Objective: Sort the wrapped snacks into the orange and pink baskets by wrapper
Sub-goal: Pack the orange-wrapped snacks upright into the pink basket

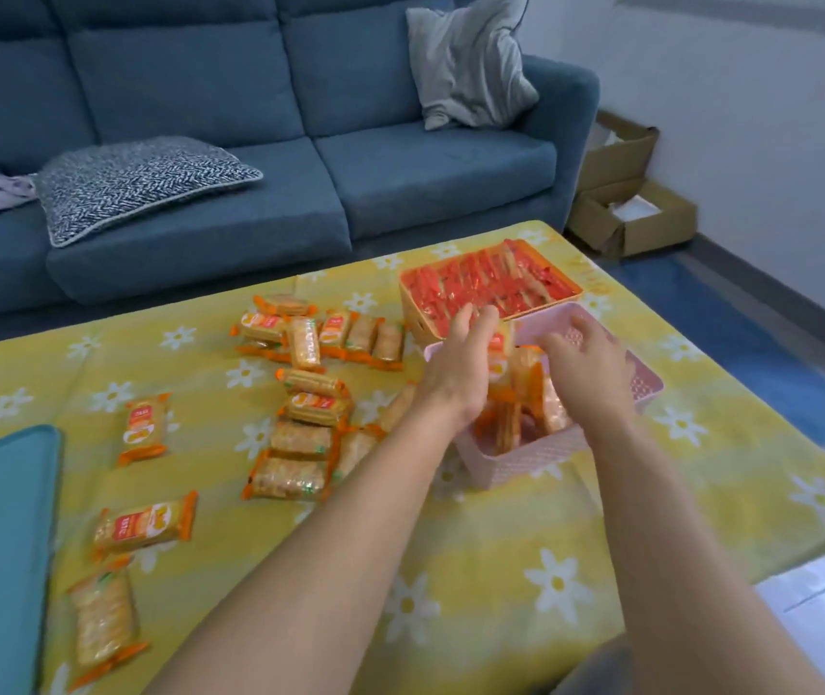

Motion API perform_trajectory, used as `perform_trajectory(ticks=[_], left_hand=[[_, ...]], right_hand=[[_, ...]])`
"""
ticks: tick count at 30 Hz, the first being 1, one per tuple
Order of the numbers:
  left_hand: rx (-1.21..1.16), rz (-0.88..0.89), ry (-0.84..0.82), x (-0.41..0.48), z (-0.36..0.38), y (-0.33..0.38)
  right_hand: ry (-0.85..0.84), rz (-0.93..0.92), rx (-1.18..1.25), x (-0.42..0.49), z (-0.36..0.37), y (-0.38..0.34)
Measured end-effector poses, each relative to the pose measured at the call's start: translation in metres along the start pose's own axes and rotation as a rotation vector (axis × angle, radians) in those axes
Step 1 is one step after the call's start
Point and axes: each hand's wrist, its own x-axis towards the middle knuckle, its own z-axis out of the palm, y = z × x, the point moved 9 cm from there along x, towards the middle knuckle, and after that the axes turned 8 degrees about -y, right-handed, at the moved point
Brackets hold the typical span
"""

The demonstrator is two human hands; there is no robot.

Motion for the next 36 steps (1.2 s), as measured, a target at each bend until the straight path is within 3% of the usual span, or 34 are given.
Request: perform_trajectory(ticks=[3, 5, 7, 9, 12, 15, 17, 18, 23, 26, 31, 36], left_hand=[[0.525, 0.139, 0.054, -0.008, -0.006, -0.002], [0.826, 0.064, 0.049, -0.007, -0.013, -0.021], [0.954, -0.056, -0.036, -0.013, -0.018, -0.043], [0.893, -0.047, -0.042, -0.023, -0.023, -0.047], [0.781, -0.032, 0.005, -0.046, -0.038, -0.042], [0.706, -0.025, 0.022, -0.074, -0.052, -0.047], [0.663, -0.007, 0.027, -0.087, -0.06, -0.053], [0.64, -0.011, 0.027, -0.09, -0.063, -0.056], [0.524, -0.053, 0.055, -0.09, -0.074, -0.072], [0.442, 0.004, 0.118, -0.088, -0.078, -0.071], [0.293, 0.153, 0.235, -0.074, -0.083, -0.046], [0.347, 0.204, 0.138, -0.045, -0.074, -0.021]], right_hand=[[-0.002, 0.006, -0.151, 0.001, -0.004, 0.004], [-0.127, 0.037, -0.287, -0.002, 0.01, 0.008], [-0.184, 0.064, -0.408, -0.005, 0.019, 0.012], [-0.153, 0.069, -0.506, -0.006, 0.019, 0.011], [-0.113, -0.064, -0.566, -0.011, 0.024, -0.005], [-0.359, -0.254, -0.569, -0.025, 0.067, -0.021], [-0.565, -0.279, -0.696, -0.038, 0.101, -0.015], [-0.587, -0.286, -0.779, -0.042, 0.109, -0.012], [-0.478, -0.279, -0.937, -0.036, 0.107, -0.003], [-0.363, -0.278, -0.77, -0.03, 0.078, -0.014], [-0.29, -0.306, -0.065, -0.025, 0.049, -0.033], [-0.352, -0.375, 0.039, -0.023, 0.071, -0.044]])
